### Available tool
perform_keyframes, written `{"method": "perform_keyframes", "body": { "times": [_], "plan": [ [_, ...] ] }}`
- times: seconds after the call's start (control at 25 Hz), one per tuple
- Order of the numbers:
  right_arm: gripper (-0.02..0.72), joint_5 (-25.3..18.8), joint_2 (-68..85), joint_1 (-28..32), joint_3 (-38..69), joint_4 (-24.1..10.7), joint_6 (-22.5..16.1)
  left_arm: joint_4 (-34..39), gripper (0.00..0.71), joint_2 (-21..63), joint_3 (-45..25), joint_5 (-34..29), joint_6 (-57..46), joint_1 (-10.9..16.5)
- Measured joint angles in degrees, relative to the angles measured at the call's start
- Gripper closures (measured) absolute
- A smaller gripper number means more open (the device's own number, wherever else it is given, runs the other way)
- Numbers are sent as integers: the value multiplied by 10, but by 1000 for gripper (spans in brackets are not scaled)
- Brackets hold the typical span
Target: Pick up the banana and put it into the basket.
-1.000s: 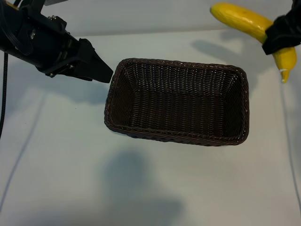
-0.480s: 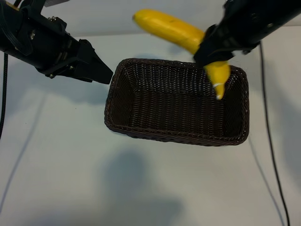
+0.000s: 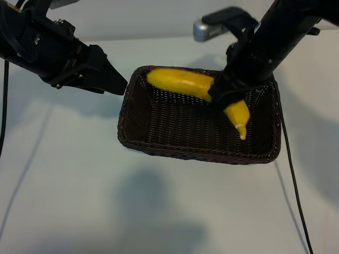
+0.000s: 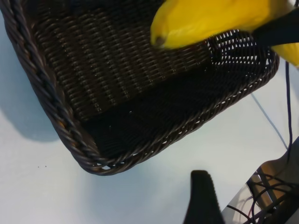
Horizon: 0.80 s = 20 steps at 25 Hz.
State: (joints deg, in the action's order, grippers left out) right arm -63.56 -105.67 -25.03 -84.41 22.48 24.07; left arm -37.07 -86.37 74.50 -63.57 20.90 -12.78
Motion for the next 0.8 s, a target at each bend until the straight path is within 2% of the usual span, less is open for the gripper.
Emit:
{"method": "perform_keyframes", "body": {
  "times": [0.2, 0.32, 0.4, 0.48, 0.64, 0.8],
  "plan": [
    [138, 9, -4, 0, 0, 2, -19, 0, 195, 0, 0, 0, -1, 0],
    [130, 22, -4, 0, 0, 7, -24, 0, 195, 0, 0, 0, -1, 0],
    [138, 29, -4, 0, 0, 24, -22, 0, 195, 0, 0, 0, -1, 0],
    [144, 34, -4, 0, 0, 51, -9, 0, 195, 0, 0, 0, -1, 0],
    [152, 35, -4, 0, 0, 118, 41, 0, 195, 0, -3, 0, -1, 0],
    [152, 29, -4, 0, 0, 148, 83, 0, 195, 0, -17, 0, 9, 0]
  ]
}}
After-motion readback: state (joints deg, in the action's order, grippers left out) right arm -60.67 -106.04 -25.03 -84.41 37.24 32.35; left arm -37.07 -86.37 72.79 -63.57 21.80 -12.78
